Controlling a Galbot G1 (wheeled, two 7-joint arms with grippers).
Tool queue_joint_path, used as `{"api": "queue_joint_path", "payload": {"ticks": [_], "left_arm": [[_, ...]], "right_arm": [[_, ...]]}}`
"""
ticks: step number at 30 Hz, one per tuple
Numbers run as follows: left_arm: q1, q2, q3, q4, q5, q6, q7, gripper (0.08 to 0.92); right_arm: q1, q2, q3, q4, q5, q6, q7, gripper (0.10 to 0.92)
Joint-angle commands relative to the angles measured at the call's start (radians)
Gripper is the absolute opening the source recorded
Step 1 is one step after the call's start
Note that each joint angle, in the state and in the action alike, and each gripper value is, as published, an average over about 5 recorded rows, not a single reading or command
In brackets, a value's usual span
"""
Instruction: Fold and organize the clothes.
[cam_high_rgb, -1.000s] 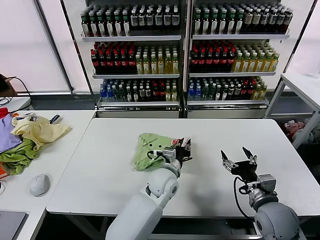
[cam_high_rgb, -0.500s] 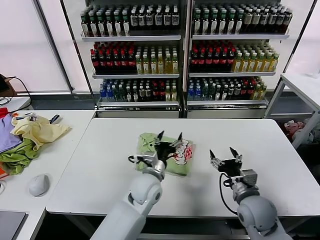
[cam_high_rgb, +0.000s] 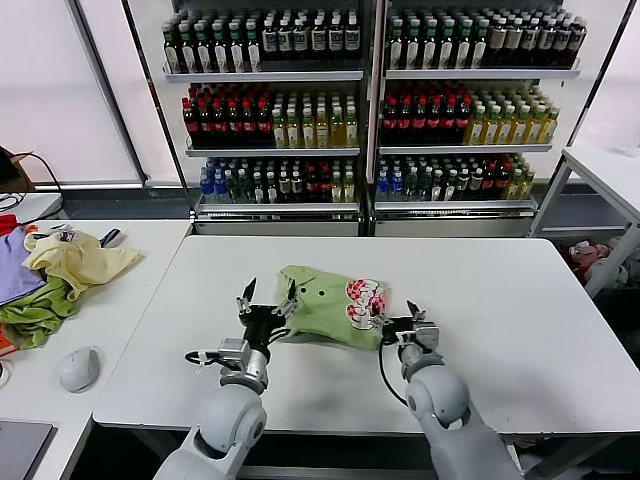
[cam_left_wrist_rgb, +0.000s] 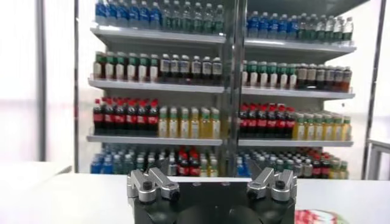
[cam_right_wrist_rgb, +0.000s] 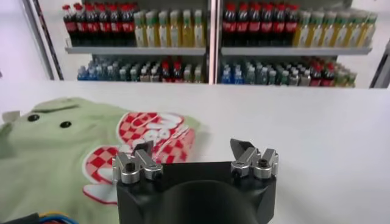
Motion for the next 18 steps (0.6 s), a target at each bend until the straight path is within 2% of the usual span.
{"api": "queue_joint_path", "payload": {"ticks": [1, 10, 18], "left_arm": [[0.089, 0.035, -0.057, -0.051, 0.049, -0.027, -0.002, 0.823], [0.099, 0.034, -0.052, -0.053, 0.046, -0.029, -0.003, 0.823], [0.106, 0.035, -0.045, -0.061, 0.047, -0.028, 0.0, 0.823]], "right_arm": [[0.093, 0.085, -0.068, -0.169, 0.008, -0.008, 0.044, 0.772], [0.109, 0.014, -0.053, -0.155, -0.009, -0.002, -0.01, 0.518], [0.173, -0.14, -0.02, -0.181, -0.087, 0.016, -0.15, 0.301]]}}
